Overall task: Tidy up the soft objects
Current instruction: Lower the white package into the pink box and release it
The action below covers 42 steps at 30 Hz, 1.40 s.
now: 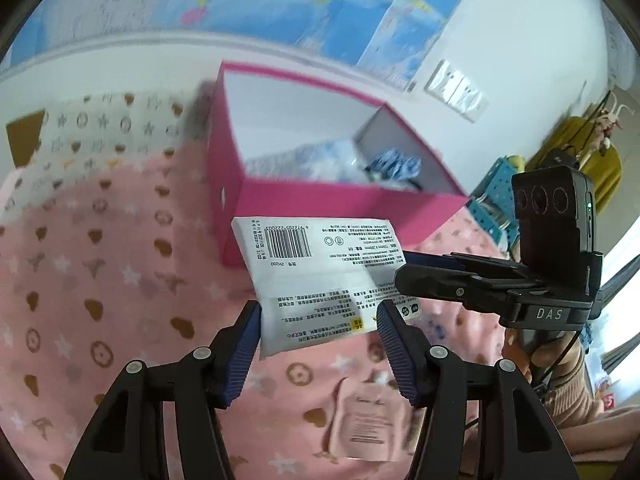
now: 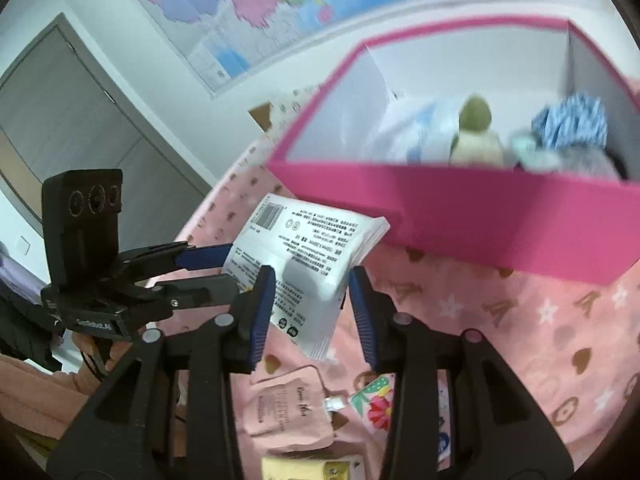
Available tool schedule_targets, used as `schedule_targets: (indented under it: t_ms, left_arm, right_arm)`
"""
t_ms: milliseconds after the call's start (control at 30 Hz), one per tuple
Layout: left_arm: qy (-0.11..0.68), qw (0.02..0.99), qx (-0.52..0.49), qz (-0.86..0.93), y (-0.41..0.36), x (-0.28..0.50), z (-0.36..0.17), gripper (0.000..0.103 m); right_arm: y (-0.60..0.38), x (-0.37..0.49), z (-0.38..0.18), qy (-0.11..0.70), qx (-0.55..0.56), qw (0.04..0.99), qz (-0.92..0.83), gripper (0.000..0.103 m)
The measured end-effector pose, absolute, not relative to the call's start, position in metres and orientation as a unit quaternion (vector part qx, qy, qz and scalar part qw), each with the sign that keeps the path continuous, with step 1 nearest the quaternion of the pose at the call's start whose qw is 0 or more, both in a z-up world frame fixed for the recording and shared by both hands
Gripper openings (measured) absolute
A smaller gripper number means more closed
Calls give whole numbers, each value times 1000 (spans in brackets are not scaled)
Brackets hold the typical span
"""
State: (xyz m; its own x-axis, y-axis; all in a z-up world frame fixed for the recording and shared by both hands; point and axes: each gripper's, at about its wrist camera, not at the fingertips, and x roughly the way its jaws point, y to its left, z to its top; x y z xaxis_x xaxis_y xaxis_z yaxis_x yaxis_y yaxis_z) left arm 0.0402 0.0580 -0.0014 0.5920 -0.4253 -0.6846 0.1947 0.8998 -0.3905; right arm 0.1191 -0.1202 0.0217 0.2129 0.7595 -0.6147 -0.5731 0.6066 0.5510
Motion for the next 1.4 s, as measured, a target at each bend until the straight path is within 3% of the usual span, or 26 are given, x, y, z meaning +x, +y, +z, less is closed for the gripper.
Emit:
schedule_targets:
  t_ms: [400, 867, 1400]
  left_arm:
    - [362, 909, -107, -179, 40, 76, 55, 59]
    - [405, 903, -83, -117, 41, 139, 38, 59]
    - [394, 913, -65, -87, 39, 135, 37, 60]
  right_arm:
    - [-127, 145, 63, 400, 86, 813, 415, 41]
    - [-116, 207, 36, 437, 79, 809, 385, 41]
    - [-122, 204, 29, 436, 97, 805, 390, 42]
